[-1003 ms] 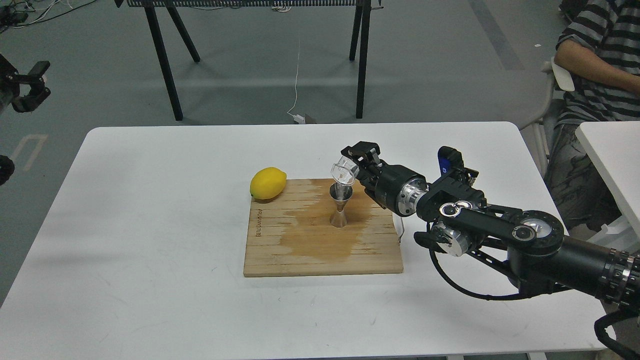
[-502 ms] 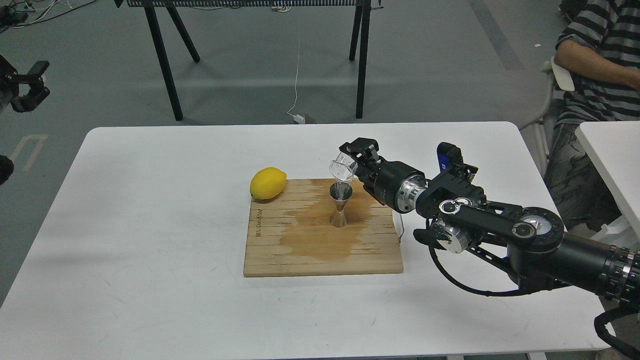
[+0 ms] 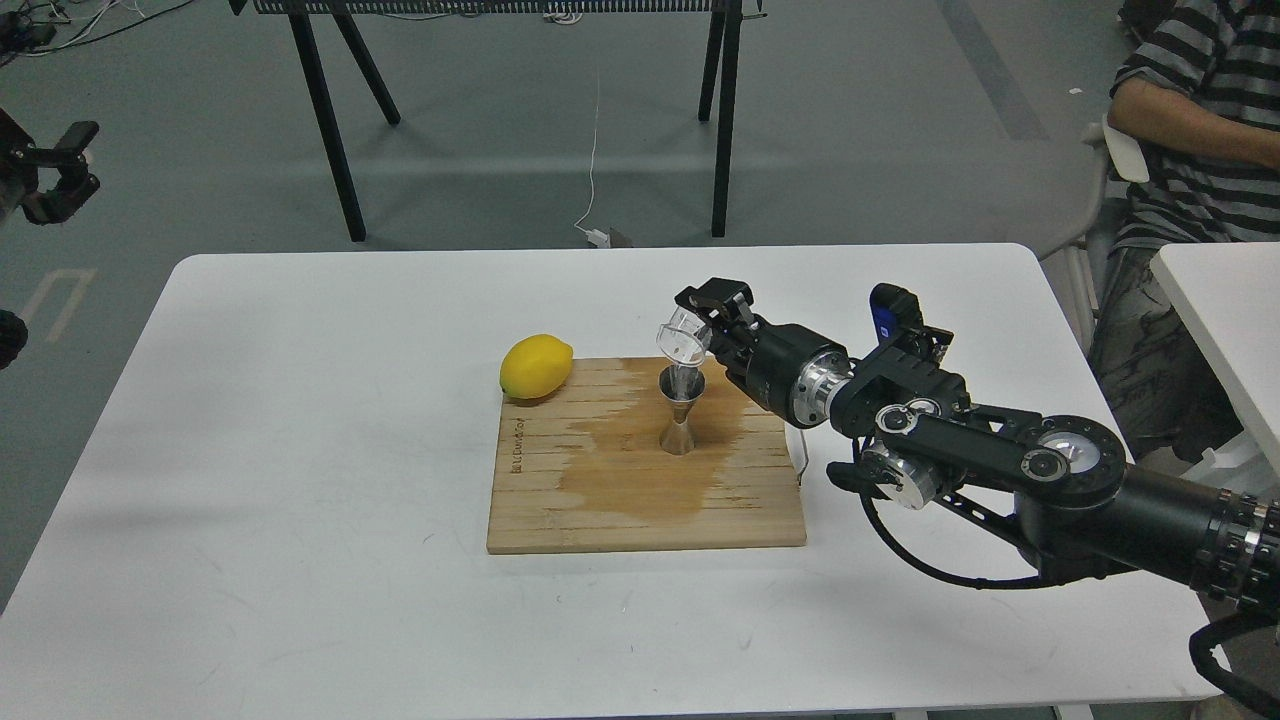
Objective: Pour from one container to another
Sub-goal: 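Tilt the glass cup with the right gripper to pour into the jigger, then carry the glass cup back with the right gripper and lower it to the table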
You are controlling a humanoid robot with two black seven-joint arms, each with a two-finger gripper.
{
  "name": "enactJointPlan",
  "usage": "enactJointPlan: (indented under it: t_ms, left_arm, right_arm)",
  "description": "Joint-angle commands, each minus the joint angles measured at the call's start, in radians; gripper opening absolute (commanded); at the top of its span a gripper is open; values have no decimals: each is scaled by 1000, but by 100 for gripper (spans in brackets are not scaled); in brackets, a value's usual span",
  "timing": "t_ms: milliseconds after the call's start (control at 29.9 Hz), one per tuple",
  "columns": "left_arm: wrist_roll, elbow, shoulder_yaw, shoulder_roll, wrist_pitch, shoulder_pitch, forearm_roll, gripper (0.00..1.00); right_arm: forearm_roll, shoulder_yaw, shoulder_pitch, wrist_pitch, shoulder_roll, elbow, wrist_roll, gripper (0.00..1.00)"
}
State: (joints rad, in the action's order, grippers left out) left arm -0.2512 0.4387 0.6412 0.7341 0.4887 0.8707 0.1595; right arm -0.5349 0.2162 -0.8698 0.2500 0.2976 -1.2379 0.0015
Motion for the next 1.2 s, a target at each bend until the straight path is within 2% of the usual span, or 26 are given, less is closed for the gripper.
enactJointPlan:
  t_ms: [0,267,468,702,869,1170]
  left_arm:
    - [1,0,0,1,0,1,0,99]
    - [3,0,0,2,0,1,0,99]
    - [3,0,0,2,0,1,0,99]
    - [3,0,0,4,0,1,0,99]
    - [3,0,0,5,0,2,0,99]
    - [6,0,0,5,0,13,0,99]
  right_arm:
    - [0,0,3,-3,0,0,0,17]
    - [18,40,22,-6,2,-2,-3,17]
    - [113,173,89,-44,2,-6,-6,17]
    - [317,461,208,-136,-9,-6,-11,17]
    - [496,661,301,-163,-14,-3,-6,17]
    - [578,1037,529,-218,-112,11,-3,18]
